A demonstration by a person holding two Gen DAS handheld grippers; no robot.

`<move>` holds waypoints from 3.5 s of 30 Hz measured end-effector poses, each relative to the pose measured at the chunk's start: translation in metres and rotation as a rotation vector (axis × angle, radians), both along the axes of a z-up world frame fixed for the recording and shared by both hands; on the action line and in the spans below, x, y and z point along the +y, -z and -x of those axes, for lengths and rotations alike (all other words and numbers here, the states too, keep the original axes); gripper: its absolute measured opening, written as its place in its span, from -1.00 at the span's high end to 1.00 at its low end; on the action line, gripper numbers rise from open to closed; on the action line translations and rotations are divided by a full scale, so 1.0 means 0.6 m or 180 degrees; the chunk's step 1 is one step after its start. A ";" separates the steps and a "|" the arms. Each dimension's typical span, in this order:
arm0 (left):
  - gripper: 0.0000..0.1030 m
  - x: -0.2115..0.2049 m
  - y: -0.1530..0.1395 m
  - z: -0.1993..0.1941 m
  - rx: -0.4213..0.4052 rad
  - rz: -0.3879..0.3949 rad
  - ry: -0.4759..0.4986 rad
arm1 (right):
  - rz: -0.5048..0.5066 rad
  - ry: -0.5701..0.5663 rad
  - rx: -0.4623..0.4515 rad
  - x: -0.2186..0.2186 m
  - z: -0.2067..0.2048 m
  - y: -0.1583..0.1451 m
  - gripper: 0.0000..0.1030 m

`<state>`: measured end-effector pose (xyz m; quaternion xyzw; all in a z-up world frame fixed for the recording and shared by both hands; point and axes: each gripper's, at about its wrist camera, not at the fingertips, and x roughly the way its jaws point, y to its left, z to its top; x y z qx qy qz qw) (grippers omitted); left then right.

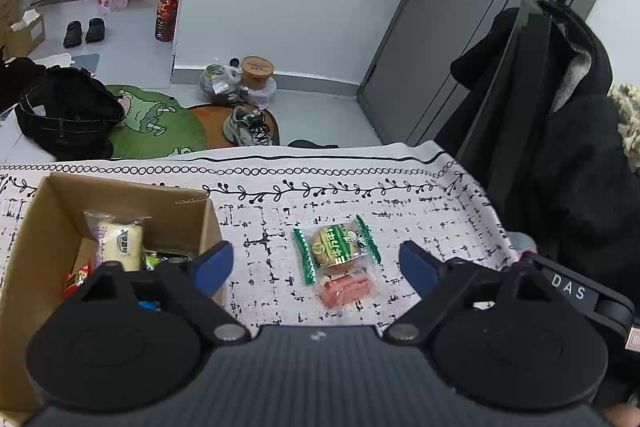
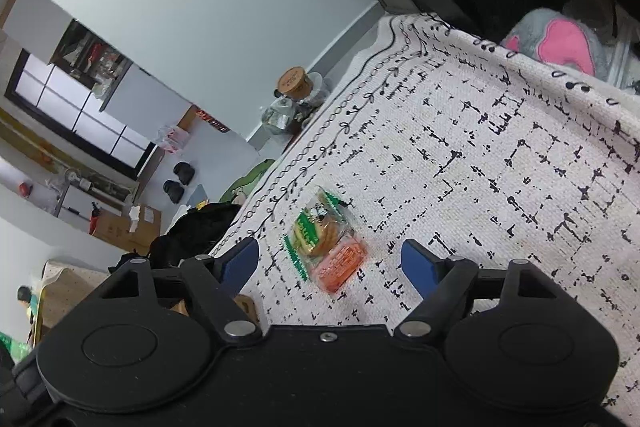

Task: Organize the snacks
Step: 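Move both open tools back over the green bun and orange packet, then grasp the orange stick packet with the right tool while the left tool grasps the green-wrapped bun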

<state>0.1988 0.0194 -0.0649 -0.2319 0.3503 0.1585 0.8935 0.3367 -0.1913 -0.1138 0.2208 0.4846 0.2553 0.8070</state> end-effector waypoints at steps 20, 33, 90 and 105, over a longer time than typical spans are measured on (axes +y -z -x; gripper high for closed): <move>0.03 0.022 0.065 -0.057 0.0223 0.0087 -0.0136 | 0.0133 0.0150 0.0401 0.058 -0.031 0.068 -0.20; 0.03 0.037 0.075 -0.065 0.0270 0.0056 -0.0173 | 0.0401 0.0180 0.0378 0.115 -0.032 0.101 -0.20; -0.74 -0.016 0.174 -0.212 0.0727 0.0187 -0.0149 | 0.0483 0.0933 0.0549 -0.001 -0.071 0.094 0.52; 0.06 0.001 0.162 -0.185 0.0580 0.0306 -0.0185 | 0.0475 0.0778 0.0611 0.004 -0.066 0.093 0.24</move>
